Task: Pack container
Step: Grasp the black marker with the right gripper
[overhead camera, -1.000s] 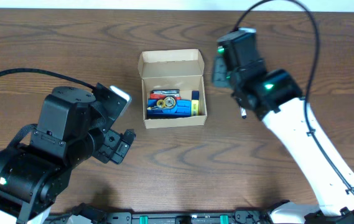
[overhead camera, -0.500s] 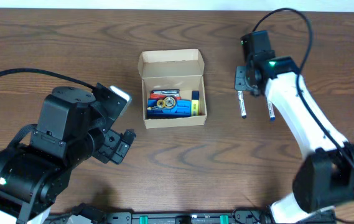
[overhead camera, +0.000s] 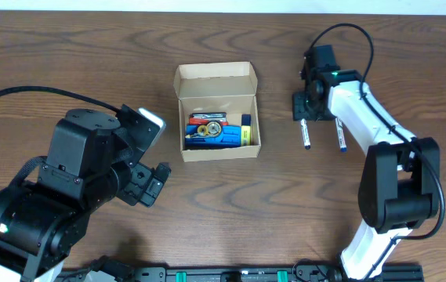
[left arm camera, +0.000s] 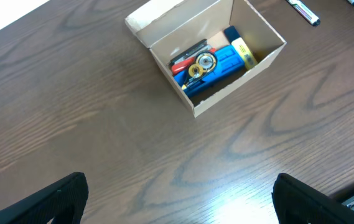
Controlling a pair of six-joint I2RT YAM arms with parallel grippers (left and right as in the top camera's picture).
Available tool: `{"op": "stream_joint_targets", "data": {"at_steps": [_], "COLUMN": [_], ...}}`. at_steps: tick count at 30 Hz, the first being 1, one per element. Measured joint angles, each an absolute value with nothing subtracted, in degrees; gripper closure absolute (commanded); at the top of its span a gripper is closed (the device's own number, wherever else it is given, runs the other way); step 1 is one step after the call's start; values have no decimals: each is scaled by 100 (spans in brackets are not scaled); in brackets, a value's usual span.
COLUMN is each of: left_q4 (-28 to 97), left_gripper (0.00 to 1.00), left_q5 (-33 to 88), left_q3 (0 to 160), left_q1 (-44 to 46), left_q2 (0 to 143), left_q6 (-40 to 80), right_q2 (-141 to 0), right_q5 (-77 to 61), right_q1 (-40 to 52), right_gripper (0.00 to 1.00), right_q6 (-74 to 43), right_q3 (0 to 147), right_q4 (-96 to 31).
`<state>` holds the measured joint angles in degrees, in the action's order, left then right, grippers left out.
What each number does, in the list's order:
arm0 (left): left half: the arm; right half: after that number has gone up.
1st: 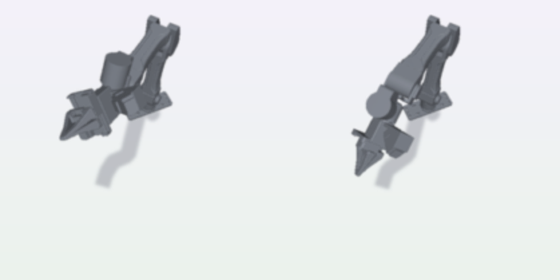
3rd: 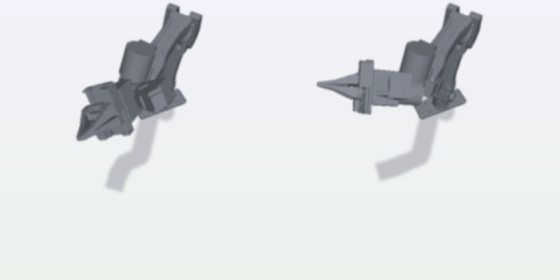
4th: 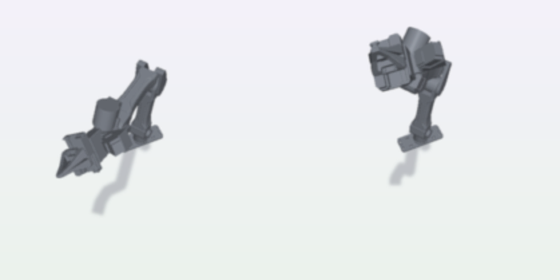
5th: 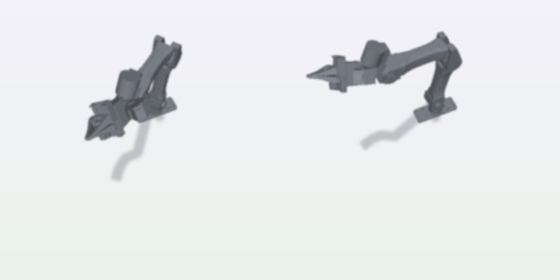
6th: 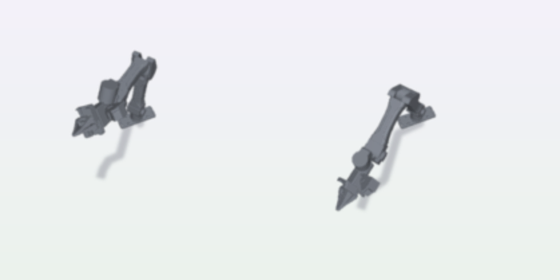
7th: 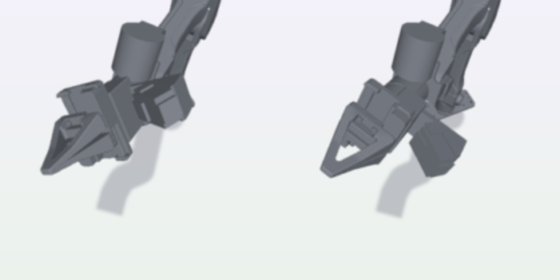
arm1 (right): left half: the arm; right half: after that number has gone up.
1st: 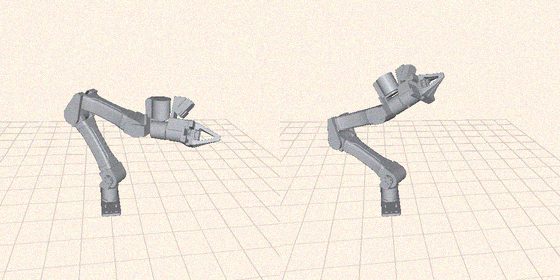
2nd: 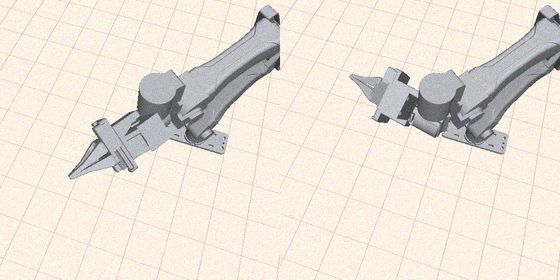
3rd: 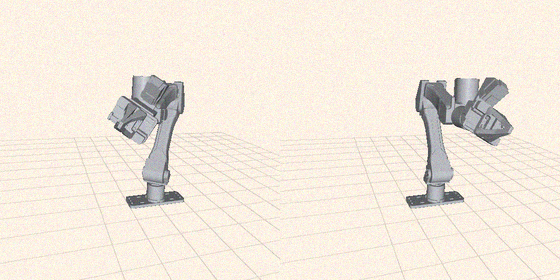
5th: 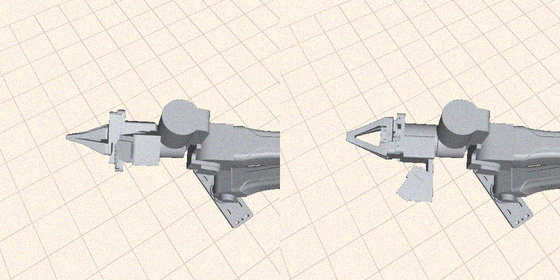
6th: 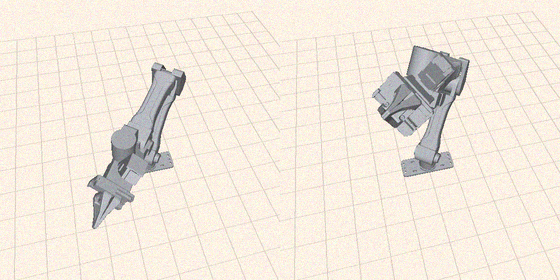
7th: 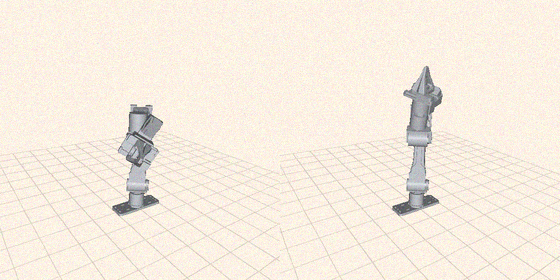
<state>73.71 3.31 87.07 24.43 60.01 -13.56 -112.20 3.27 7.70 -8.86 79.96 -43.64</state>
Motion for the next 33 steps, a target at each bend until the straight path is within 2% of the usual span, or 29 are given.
{"op": "stream_joint_targets", "data": {"at_steps": [9,20,25,27,33], "left_q4": [7369,7369,7369,7369,7371], "left_gripper": [5,5,5,5,5], "left_q5": [329,329,329,329,329], "left_q3": [8707,8707,8707,8707,8707], "left_q1": [2443,2443,2443,2443,2443], "left_q2": [6001,6001,6001,6001,6001], "left_q6": [-1358,-1358,-1356,-1356,-1356], "right_q2": [-11557,-11856,-11867,-11867,-11867], "right_q5": [-69,-169,-154,-156,-176], "right_q1": [607,607,607,604,607], "right_gripper": [47,57,88,97,99], "right_q6": [-489,-316,-255,-285,-423], "right_q3": [7996,8007,8007,8009,8082], "right_q4": [-4246,-4195,-4187,-4187,-4423]}}
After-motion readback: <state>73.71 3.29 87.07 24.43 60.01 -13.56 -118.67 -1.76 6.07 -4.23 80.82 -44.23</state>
